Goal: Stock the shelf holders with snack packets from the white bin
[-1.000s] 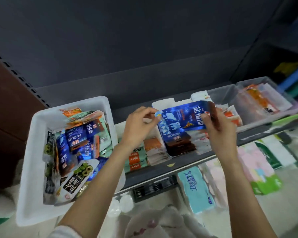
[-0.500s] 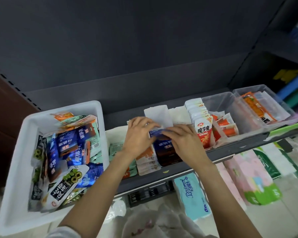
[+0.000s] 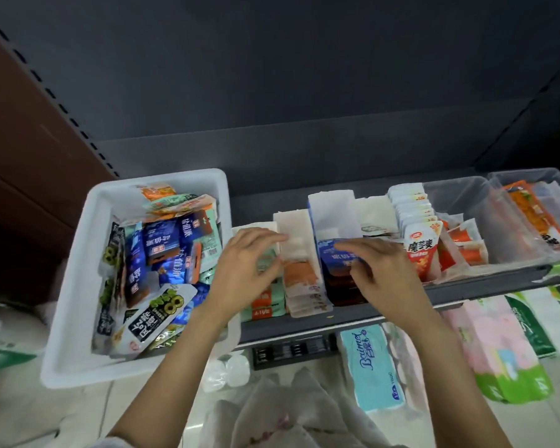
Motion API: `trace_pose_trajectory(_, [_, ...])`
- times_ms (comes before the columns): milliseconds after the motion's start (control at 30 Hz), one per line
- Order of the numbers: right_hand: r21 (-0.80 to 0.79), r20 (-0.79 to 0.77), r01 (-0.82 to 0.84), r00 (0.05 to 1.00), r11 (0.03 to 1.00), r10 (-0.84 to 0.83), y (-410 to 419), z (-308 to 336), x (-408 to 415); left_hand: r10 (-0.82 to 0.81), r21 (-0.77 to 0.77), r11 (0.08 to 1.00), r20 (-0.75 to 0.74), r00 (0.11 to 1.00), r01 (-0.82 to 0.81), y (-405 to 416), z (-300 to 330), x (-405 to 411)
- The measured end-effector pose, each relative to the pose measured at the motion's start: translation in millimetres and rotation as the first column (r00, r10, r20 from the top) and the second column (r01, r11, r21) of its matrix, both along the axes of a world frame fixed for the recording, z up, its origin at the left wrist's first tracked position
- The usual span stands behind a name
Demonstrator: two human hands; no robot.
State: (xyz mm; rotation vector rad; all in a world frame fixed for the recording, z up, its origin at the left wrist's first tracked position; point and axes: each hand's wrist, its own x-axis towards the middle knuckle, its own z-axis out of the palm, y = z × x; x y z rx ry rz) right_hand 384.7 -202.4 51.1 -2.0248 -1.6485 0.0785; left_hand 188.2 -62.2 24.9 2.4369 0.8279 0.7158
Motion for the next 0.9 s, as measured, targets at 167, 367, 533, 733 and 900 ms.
trace_pose_trajectory(167, [0.019, -0.228, -0.200, 0.953, 0.980, 0.199, 52.6, 11.0, -81.0, 0.423, -0.084, 0.905, 0.072, 0.903, -0.417, 13.1, 0.8, -92.2])
trace_pose_trajectory(367, [-0.091, -0.209, -0.337, 0.926, 0.937, 0.313, 140.0, -19.3, -183.0, 0.596, 0.013, 0.796, -0.197, 0.779, -0.605, 61.6, -27.9, -173.3])
trace_pose_trajectory(533, [-0.337, 0.086, -0.250, 0.952, 0.908, 0.294, 204.4, -64.4, -216.5, 0.462, 0.127, 0.880, -0.450, 0.764, -0.457, 86.5, -46.9, -177.7])
trace_pose_trajectory(733, [-0.393, 0.192, -0.241, 0.922, 0.888, 0.336, 230.5, -72.8, -235.7, 0.413, 0.090, 0.903, -0.460, 0.786, -0.421, 96.1, -56.4, -178.4])
trace_pose_trajectory(900, [-0.421, 0.324, -0.204, 0.877, 0.884, 0.356, 218.4, -53.5, -227.0, 0.424, 0.019, 0.892, -0.379, 0.823, -0.451, 99.1, -60.7, -188.1])
